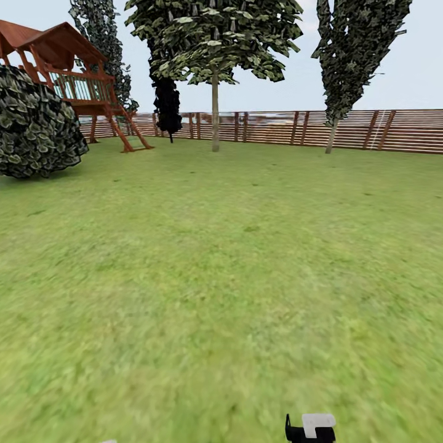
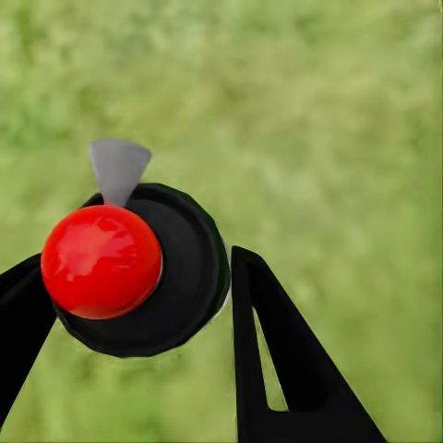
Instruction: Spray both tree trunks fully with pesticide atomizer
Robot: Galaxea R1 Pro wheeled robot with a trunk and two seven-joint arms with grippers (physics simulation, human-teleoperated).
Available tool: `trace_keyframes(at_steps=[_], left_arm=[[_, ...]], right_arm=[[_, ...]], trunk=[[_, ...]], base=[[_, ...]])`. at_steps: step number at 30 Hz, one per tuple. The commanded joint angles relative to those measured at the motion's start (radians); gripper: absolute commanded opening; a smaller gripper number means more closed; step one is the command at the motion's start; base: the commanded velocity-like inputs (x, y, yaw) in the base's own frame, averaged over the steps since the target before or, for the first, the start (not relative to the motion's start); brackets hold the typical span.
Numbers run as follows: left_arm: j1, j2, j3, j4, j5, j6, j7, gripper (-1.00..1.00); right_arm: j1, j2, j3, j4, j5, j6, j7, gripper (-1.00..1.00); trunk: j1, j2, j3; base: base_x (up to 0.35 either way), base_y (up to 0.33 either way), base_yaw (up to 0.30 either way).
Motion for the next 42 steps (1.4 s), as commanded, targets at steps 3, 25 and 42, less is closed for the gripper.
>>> trace_keyframes(at_steps=[3, 25, 42], left_arm=[[0.000, 0.000, -0.008, 0.000, 0.005, -0.003, 0.003, -1.00], [0.000, 0.001, -0.008, 0.000, 0.004, -0.004, 0.003, -1.00], [0.000, 0.000, -0.008, 0.000, 0.004, -0.002, 0.003, -1.00]], right_arm=[[-0.001, 0.000, -0.004, 0.001, 0.010, -0.001, -0.007, 1.00], [-0.001, 0.000, -0.004, 0.001, 0.010, -0.001, -0.007, 1.00], [0.000, 0.000, -0.004, 0.001, 0.010, -0.001, -0.007, 1.00]], trunk=[[0.000, 0.000, -0.001], [0.000, 0.000, -0.001], [0.000, 0.000, -0.001]], base=[[0.338, 0.000, 0.000], [0.338, 0.000, 0.000], [0.338, 0.000, 0.000]])
